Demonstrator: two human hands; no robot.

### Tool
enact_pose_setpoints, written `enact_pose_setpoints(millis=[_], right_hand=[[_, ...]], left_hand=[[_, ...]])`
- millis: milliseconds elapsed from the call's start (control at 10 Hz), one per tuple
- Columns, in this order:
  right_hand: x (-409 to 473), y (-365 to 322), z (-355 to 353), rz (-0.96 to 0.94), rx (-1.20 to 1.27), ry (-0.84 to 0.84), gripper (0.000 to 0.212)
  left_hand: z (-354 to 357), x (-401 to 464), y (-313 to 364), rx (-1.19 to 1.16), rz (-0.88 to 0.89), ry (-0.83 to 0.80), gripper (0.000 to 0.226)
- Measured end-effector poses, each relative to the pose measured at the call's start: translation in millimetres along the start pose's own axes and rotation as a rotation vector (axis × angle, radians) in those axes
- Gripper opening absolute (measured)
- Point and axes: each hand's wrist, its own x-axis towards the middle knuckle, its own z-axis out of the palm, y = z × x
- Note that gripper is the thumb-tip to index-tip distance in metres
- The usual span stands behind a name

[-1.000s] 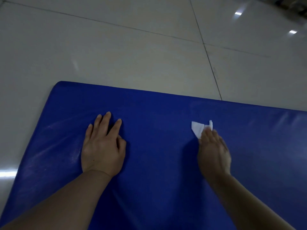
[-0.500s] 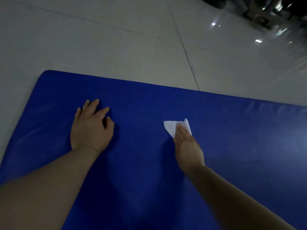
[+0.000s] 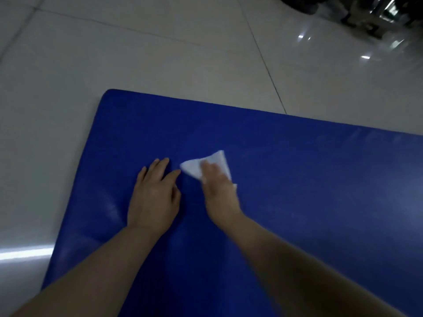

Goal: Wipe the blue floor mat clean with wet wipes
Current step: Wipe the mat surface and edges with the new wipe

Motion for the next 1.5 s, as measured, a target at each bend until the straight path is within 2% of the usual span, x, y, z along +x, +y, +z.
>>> enact_pose_setpoints(millis=[100,300,400,500,600,700,800,900,1000,1100,1200,1300,1400,1500], right_hand=[[-23.8,-7.5,22.6,-0.271,-0.069,0.048,0.05],[-44.8,85.3,-21.3,0.418,-0.143,0.118,0.053],[-37.9,47.5,-18.7,0.291,-0.124,0.241,0.052],[-35.2,-18.5,8.0,-0.015,0.032,0.11,0.036],[-45.3,-37.6,11.9,-0.058,0.149,0.034,0.034],[-44.4,-26.7,-17.8,0.074,0.167,-0.085,0.038],[-21.8,5.0,-50.5,0.041,-0.342,-0.417,0.021],[-34.2,16.0,-75.1,0.716,-0.224,0.149,0.07],[-46.0,64.5,-81.1,0.703,-0.138,0.307,0.039],[-33.6,37.9,-76.9,0.464,0.072,0.352,0.022],[-26.7,-7.7,-29.0,0.035,0.033,0.244,0.024],[-32.0,-14.3,7.7,-0.301,-0.087,-0.043,0.057],[-55.2,25.3,-11.1,-0.292,-0.157,-0.068,0.08],[-86.6,87.1,-38.4,-0.055,-0.261,-0.037,0.087]], left_hand=[[-0.7,-3.8,-2.6,-0.076,-0.008,0.024,0.035],[2.5,-4.0,-0.9,-0.045,-0.001,0.044,0.03],[3.5,-5.7,1.3,-0.024,0.002,0.044,0.03],[3.3,-10.1,1.7,0.009,0.002,0.022,0.033],[0.7,-21.9,1.7,0.015,-0.006,-0.015,0.034],[-2.7,-29.3,0.6,-0.002,0.037,-0.001,0.03],[-2.9,-31.6,3.7,-0.015,0.046,0.004,0.024],[-5.2,-35.8,5.5,-0.035,0.047,-0.002,0.025],[-3.6,-37.5,3.6,-0.015,0.063,0.01,0.026],[-2.8,-37.5,3.1,-0.012,0.052,0.014,0.027],[-5.6,-36.2,0.9,-0.037,0.072,-0.005,0.031],[-5.8,-33.8,-2.0,-0.073,0.107,-0.022,0.036],[-5.3,-36.3,-3.6,-0.067,0.086,-0.009,0.032],[-5.7,-38.3,1.0,-0.05,0.055,-0.026,0.031]])
